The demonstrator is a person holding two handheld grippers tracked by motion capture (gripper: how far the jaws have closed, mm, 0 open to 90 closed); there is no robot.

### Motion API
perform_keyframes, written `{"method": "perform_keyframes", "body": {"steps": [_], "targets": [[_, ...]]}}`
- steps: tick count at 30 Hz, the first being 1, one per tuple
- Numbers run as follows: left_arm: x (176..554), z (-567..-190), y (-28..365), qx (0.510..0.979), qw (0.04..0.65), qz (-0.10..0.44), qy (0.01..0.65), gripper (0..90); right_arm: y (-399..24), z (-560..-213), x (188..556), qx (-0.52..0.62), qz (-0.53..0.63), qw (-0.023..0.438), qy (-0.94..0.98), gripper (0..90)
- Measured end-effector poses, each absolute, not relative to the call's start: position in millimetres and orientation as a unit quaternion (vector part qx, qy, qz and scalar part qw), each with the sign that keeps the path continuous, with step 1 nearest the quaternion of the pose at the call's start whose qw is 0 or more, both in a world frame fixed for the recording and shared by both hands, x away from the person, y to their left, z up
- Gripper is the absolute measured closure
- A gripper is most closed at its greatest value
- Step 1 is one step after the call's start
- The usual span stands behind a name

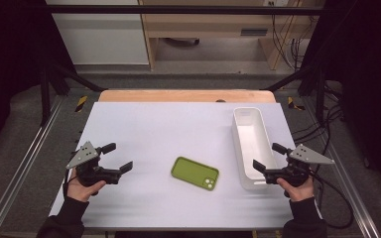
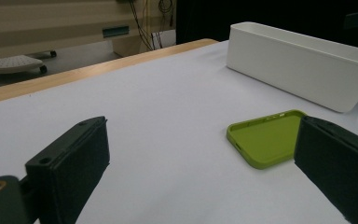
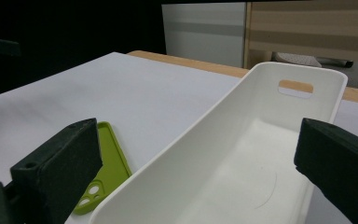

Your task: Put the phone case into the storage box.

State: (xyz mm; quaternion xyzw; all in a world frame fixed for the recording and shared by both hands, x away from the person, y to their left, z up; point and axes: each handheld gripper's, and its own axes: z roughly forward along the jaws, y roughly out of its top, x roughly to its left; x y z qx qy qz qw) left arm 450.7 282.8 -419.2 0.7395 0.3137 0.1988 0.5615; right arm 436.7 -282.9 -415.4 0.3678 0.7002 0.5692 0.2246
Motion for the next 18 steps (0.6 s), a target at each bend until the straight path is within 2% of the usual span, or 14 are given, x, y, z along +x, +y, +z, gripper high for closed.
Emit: {"method": "perform_keyframes", "body": {"steps": [18], "targets": [[448.3,-414.8,265.6,0.752,0.554,0.19,0.302,3.0,-284.5,-413.8,435.8,0.367,0.569,0.227,0.699,1.2]]}}
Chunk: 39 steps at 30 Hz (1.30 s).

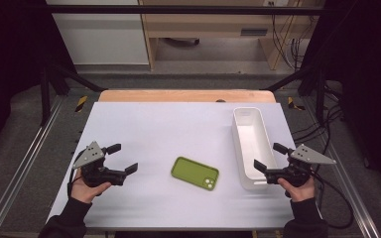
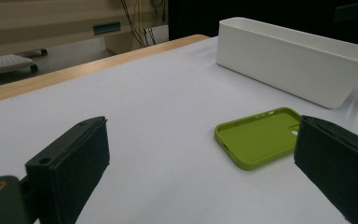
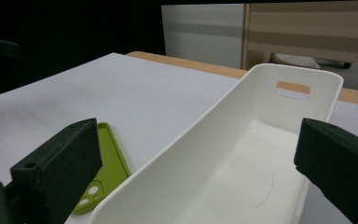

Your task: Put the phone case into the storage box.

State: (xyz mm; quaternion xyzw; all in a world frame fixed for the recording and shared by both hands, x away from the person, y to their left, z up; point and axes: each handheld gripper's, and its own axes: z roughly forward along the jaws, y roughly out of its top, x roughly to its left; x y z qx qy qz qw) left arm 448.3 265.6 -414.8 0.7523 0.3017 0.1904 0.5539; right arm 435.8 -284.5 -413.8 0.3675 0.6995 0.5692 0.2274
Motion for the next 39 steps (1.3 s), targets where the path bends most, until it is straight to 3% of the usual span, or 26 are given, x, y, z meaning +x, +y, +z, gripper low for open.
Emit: {"method": "perform_keyframes", "body": {"steps": [32,39], "targets": [[450.2,-410.4,210.7,0.788,0.521,0.166,0.281,3.6,-283.5,-413.0,435.4,0.366,0.566,0.23,0.702,1.2],[451.9,-408.1,196.1,0.794,0.52,0.152,0.275,7.3,-283.6,-412.9,435.4,0.365,0.566,0.231,0.702,1.2]]}}
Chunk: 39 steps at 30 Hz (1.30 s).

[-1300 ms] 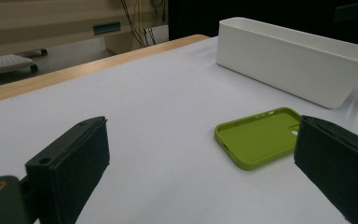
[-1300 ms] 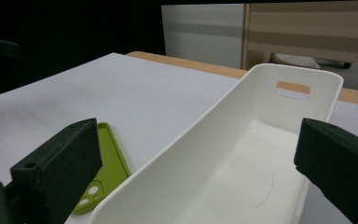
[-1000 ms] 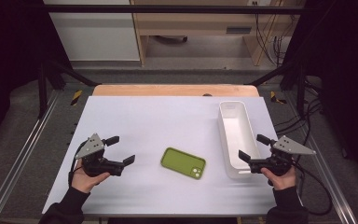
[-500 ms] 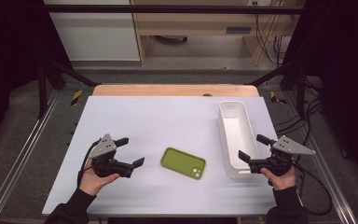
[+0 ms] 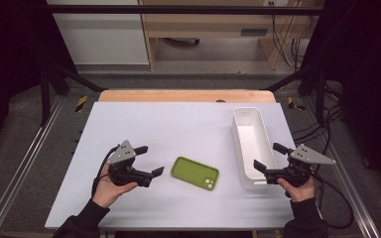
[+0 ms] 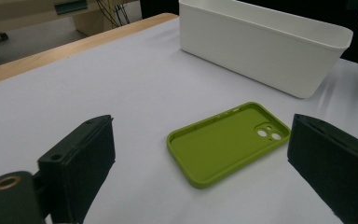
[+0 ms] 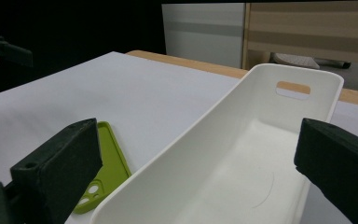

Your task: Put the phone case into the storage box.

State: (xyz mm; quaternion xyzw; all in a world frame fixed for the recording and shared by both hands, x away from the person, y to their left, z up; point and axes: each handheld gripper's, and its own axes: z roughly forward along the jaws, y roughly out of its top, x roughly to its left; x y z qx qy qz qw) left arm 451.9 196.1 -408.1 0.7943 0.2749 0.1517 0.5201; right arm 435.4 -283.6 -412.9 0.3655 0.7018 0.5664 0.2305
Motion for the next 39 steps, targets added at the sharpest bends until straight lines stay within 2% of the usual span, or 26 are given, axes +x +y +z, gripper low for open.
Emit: {"method": "perform_keyframes", "body": {"steps": [18,39], "targets": [[451.4,-426.6,149.1,0.824,0.486,0.115,0.266,23.1,-283.2,-413.3,435.4,0.367,0.564,0.229,0.703,1.2],[449.3,-451.4,91.0,0.868,0.43,0.069,0.238,68.4,-283.5,-413.0,435.3,0.369,0.562,0.229,0.704,1.2]]}}
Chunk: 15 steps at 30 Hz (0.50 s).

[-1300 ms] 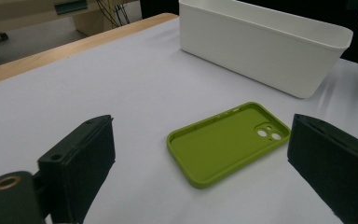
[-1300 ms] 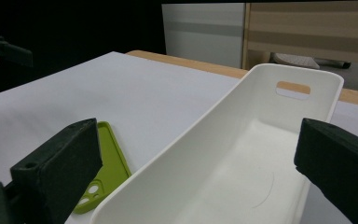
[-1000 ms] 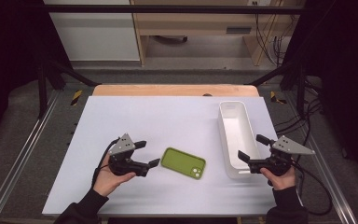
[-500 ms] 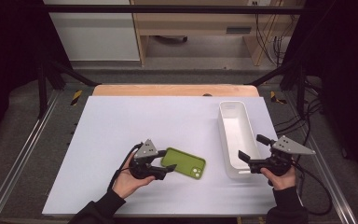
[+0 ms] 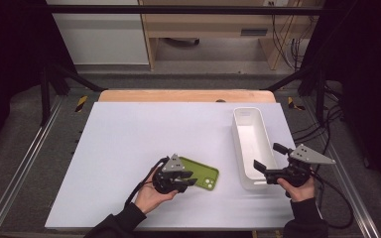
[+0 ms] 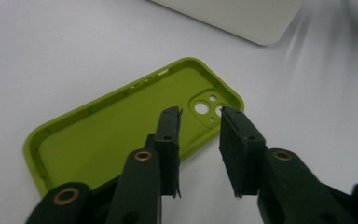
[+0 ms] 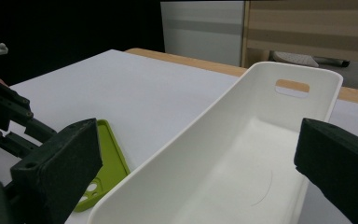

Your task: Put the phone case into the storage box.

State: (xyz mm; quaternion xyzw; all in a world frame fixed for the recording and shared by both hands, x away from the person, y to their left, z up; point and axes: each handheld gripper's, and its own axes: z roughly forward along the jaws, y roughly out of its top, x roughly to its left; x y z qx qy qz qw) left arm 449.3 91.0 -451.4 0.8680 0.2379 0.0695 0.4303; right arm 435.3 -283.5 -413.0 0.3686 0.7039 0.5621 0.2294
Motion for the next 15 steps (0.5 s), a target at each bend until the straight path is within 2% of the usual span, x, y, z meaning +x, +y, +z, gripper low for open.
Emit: {"method": "perform_keyframes", "body": {"steps": [10,15], "targets": [[442.6,-462.4,69.7,0.885,0.407,0.054,0.219,86.5,-282.8,-413.3,435.4,0.368,0.561,0.228,0.705,1.2],[441.7,-465.6,61.3,0.891,0.398,0.046,0.214,89.7,-282.8,-413.3,435.5,0.369,0.561,0.227,0.706,1.3]]}}
